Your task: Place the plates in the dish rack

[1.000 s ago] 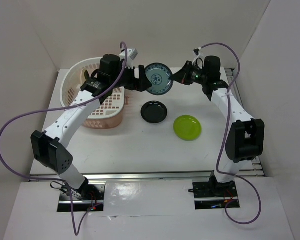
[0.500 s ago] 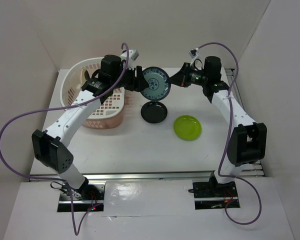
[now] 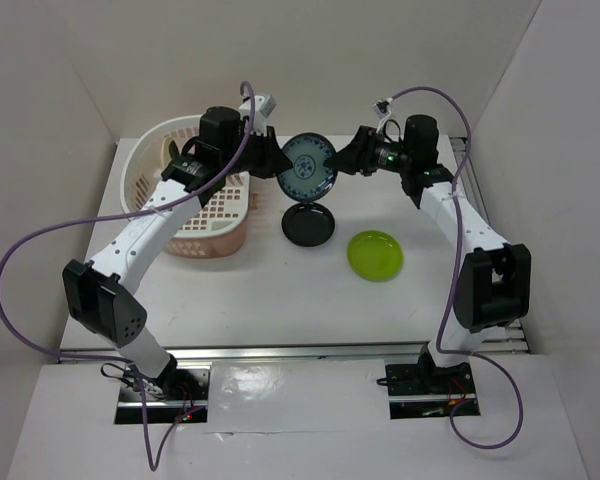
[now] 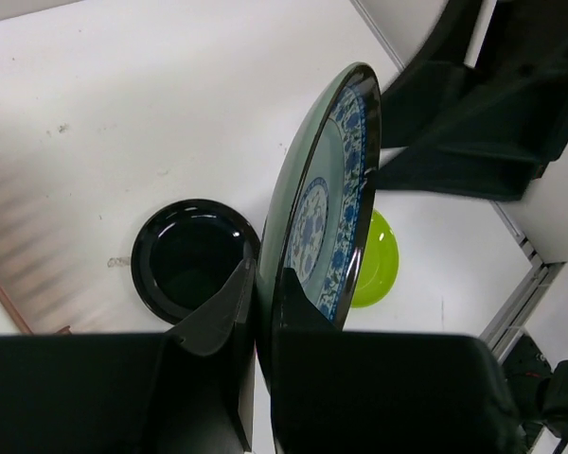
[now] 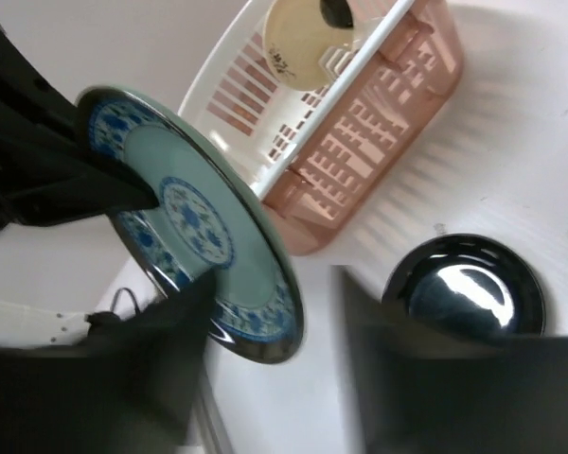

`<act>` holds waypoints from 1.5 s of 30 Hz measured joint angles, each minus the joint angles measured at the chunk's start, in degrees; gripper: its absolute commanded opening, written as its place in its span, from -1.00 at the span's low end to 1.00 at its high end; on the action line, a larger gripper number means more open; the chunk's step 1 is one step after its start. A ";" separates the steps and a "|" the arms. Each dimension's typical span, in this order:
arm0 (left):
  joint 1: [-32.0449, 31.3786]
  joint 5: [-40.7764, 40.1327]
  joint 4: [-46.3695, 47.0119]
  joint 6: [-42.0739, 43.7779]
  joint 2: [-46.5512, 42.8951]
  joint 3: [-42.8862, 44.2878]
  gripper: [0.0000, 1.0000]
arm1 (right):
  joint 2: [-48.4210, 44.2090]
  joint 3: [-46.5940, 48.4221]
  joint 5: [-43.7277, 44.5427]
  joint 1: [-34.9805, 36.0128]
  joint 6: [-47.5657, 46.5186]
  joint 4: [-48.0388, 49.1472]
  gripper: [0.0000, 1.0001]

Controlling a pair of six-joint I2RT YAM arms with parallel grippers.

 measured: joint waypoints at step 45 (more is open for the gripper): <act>16.06 -57.37 18.56 31.82 13.31 -1.79 -1.00 | 1.40 -3.85 6.34 -1.14 5.57 2.99 1.00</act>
